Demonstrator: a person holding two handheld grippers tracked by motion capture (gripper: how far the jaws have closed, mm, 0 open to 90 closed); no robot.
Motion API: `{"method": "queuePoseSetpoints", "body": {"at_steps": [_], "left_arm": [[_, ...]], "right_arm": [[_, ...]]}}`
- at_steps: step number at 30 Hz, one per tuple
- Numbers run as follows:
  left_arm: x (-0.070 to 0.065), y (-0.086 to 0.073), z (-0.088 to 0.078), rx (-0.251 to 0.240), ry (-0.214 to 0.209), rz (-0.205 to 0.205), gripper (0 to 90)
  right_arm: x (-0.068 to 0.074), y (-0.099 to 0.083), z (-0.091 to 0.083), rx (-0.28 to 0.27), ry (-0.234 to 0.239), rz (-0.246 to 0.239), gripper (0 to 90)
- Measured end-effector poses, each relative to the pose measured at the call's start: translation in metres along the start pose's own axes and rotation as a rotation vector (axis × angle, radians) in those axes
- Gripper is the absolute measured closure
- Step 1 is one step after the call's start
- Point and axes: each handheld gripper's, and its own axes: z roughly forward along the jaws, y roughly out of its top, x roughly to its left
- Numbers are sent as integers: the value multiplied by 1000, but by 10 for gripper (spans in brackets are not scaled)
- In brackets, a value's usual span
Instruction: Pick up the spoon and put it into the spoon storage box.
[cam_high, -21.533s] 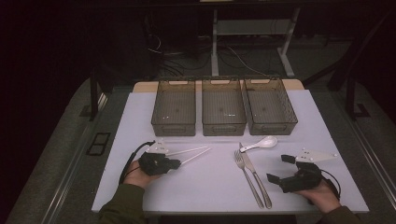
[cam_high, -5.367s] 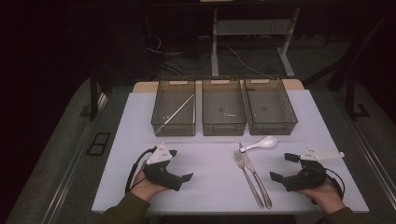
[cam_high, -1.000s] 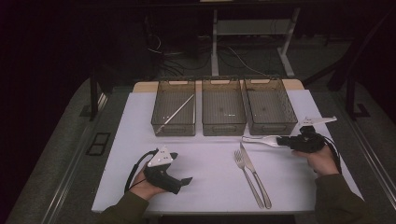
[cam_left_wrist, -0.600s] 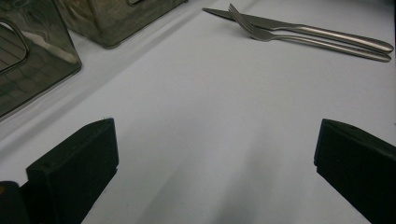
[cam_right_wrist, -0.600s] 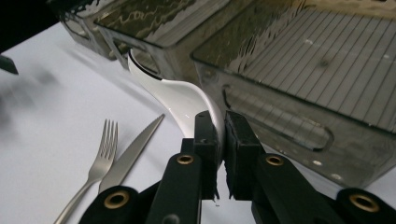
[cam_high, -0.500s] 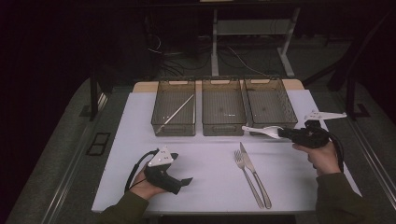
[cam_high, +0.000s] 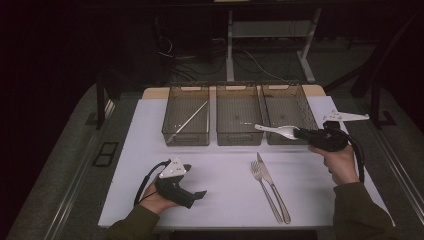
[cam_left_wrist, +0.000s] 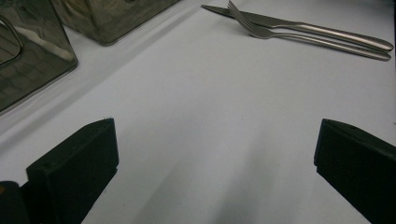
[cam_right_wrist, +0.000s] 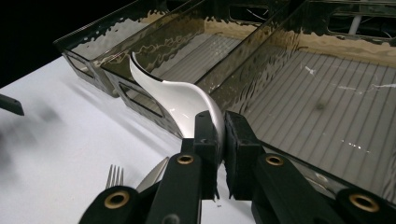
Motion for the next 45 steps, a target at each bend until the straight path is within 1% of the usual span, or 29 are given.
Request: {"method": "queuePoseSetpoints", "body": {"at_steps": [3,5,7,11,14,16,22,23,29,31,32,38,45], "left_arm": [[0,0,0,-2,-1,-2,0],[0,0,0,-2,-3,-2,0],[0,0,0,-4,-4,-4,0],[0,0,0,-5,-4,-5,0],[0,0,0,-5,-5,-2,0],[0,0,0,-5,-6,0,0],[0,0,0,-8,-9,-1,0],[0,1,0,-8,-9,0,0],[0,1,0,-11,-10,0,0],[0,1,0,-11,-11,0,0],[0,1,0,-11,-11,0,0],[0,1,0,-11,-13,1,0],[-1,1,-1,-13,-14,0,0]], "right_arm": [[4,4,5,3,-8,-2,841],[5,8,8,1,-16,-14,841],[6,12,13,4,-15,-7,841],[8,20,22,1,-25,-13,841],[10,26,29,8,-19,-11,841],[12,29,35,16,-22,-23,841],[20,37,54,35,-12,-32,841],[21,38,57,36,-12,-39,841],[27,40,74,55,-4,-37,841],[28,40,76,59,-3,-35,841],[30,41,82,65,2,-36,841],[39,44,96,86,12,-55,841],[48,42,111,124,3,-73,840]]}}
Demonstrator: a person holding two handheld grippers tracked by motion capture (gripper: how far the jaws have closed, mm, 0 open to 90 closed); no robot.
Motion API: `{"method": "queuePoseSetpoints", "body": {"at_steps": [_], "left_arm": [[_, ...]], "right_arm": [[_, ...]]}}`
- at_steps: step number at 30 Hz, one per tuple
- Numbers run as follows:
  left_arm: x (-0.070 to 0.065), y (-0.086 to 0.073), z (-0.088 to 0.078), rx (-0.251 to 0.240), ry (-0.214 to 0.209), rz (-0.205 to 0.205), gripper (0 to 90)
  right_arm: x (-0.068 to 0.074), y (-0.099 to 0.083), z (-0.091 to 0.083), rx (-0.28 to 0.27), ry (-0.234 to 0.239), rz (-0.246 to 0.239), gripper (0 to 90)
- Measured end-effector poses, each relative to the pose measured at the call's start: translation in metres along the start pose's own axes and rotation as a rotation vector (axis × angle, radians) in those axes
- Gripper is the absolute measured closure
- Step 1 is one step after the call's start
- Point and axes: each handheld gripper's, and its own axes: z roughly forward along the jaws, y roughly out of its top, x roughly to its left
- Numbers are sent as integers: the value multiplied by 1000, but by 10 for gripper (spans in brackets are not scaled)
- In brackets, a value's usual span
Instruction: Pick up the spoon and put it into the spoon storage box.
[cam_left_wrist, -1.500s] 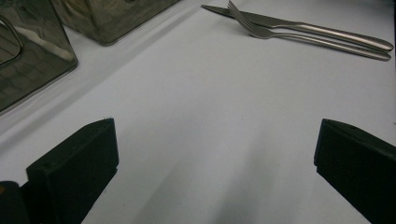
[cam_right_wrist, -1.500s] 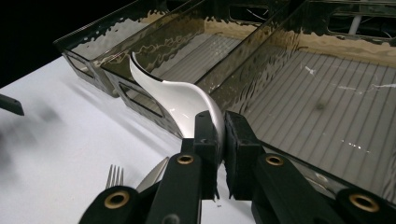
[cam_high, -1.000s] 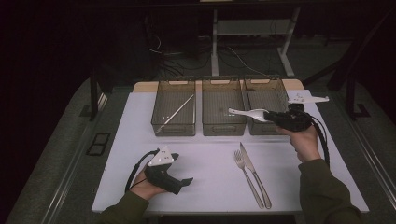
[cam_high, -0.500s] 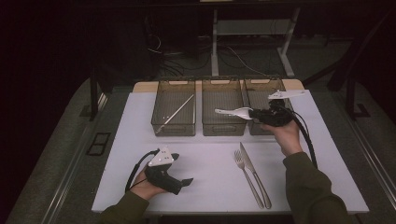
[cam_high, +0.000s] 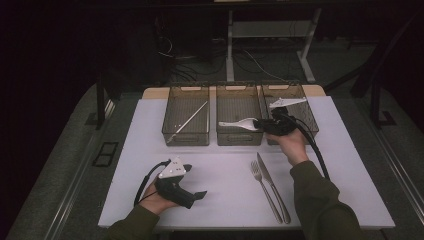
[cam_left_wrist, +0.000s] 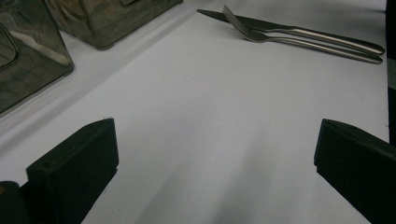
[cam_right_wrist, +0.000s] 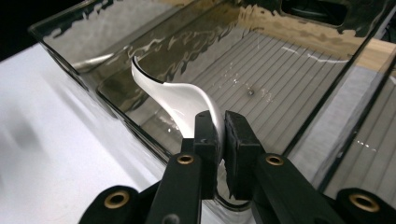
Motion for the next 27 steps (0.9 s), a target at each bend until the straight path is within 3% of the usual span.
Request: {"method": "queuePoseSetpoints", "body": {"at_steps": [13,22,27], "left_arm": [[0,0,0,2,-1,3,0],[0,0,0,-2,0,-1,0],[0,0,0,1,2,0,0]], "right_arm": [[2,0,4,15,8,11,778],[0,1,-2,-23,33,51,555],[1,0,-13,-43,43,35,477]]}}
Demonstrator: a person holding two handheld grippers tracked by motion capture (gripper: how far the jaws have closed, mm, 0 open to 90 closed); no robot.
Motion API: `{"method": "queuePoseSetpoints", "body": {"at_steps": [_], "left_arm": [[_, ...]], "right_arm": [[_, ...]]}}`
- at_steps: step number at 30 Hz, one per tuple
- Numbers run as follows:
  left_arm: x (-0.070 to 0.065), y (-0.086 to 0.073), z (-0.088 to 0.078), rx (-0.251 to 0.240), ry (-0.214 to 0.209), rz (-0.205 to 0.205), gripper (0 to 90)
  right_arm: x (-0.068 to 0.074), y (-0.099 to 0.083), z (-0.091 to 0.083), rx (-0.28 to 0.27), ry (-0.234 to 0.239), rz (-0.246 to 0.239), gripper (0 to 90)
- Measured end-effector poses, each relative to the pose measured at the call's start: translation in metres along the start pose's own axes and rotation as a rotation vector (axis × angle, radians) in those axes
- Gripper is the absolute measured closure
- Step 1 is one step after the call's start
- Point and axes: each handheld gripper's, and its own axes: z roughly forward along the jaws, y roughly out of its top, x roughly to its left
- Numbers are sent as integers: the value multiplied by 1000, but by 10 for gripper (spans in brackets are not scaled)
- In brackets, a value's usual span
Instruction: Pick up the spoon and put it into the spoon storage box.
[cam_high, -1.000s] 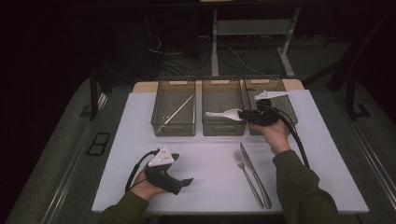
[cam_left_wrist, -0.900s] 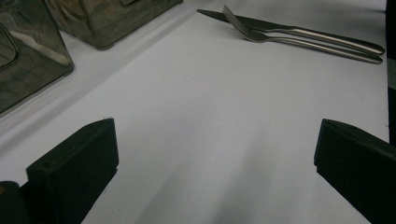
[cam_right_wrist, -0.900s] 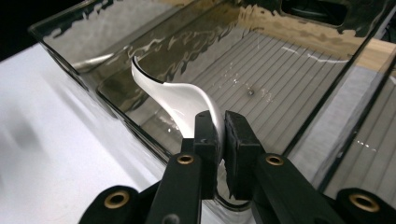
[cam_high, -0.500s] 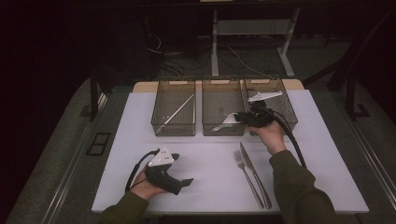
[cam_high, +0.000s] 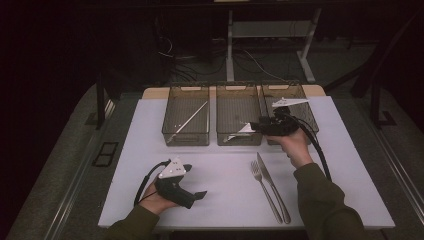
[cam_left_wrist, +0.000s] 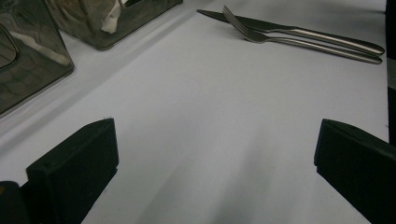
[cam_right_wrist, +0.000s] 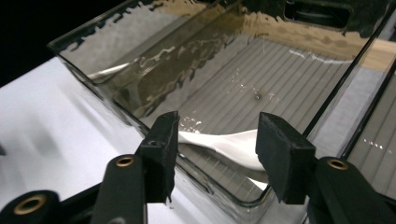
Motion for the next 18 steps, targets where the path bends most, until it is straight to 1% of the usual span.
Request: {"method": "queuePoseSetpoints", "body": {"at_steps": [2,5,10,13,18], "left_arm": [[0,0,0,1,0,2,0],[0,0,0,2,-2,1,0],[0,0,1,5,-2,0,0],[0,0,1,5,-2,-1,0],[0,0,1,6,-1,-2,0]], "right_arm": [[1,-1,-6,-10,8,2,454],[2,-4,-14,-17,6,-11,426],[3,-12,-26,-25,4,-16,399],[4,-18,-32,-26,0,-23,394],[5,-27,-40,-21,10,-21,392]]}}
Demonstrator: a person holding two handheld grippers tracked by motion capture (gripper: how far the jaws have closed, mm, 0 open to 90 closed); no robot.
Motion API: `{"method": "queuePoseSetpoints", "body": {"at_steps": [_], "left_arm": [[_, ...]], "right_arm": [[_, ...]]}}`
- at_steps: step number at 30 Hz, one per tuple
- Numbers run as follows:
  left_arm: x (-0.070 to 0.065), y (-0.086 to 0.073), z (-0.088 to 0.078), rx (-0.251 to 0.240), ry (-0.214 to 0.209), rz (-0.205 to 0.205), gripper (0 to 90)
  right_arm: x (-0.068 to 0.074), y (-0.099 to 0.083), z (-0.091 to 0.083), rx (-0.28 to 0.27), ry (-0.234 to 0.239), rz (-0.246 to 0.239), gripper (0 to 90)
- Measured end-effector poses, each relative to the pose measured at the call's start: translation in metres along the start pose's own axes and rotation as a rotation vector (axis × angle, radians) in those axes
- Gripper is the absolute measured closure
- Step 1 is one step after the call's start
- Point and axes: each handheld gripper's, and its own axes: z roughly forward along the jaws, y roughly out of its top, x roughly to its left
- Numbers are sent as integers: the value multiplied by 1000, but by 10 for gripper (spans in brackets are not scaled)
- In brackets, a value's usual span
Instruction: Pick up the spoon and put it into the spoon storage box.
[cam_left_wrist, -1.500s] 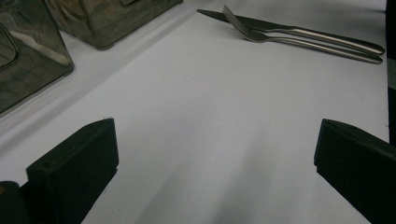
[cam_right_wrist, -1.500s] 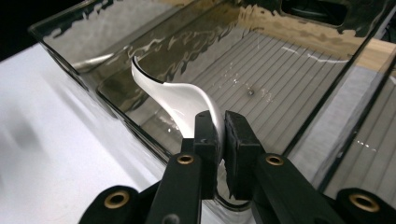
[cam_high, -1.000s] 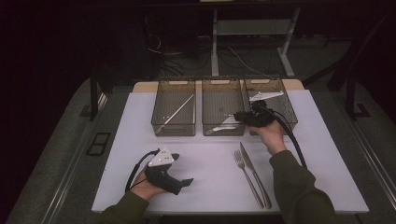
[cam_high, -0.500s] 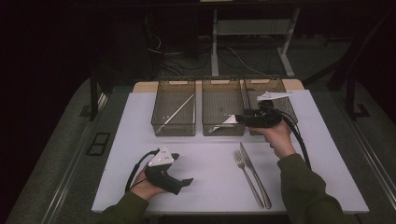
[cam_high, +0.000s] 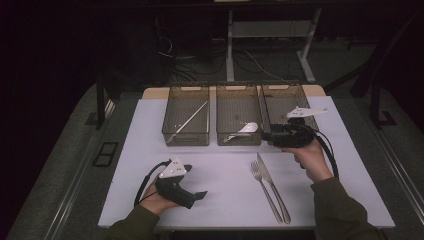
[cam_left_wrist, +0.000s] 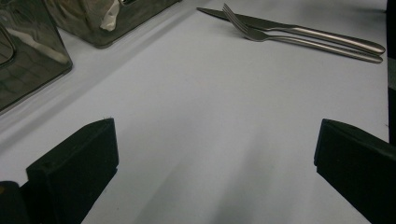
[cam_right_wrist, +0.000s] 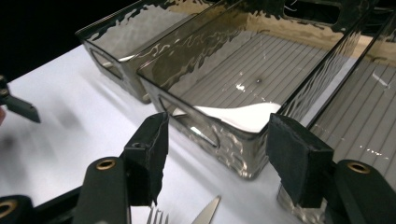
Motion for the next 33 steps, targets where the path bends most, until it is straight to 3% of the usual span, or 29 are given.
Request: {"method": "queuePoseSetpoints", "body": {"at_steps": [15,28,33], "left_arm": [[-1,0,-1,1,1,5,0],[0,1,-1,6,0,7,0],[0,1,-2,8,-1,9,0]], "right_arm": [[3,-26,-29,1,2,-2,387],[11,-53,-47,61,-7,-16,391],[16,-64,-51,114,0,-35,467]]}}
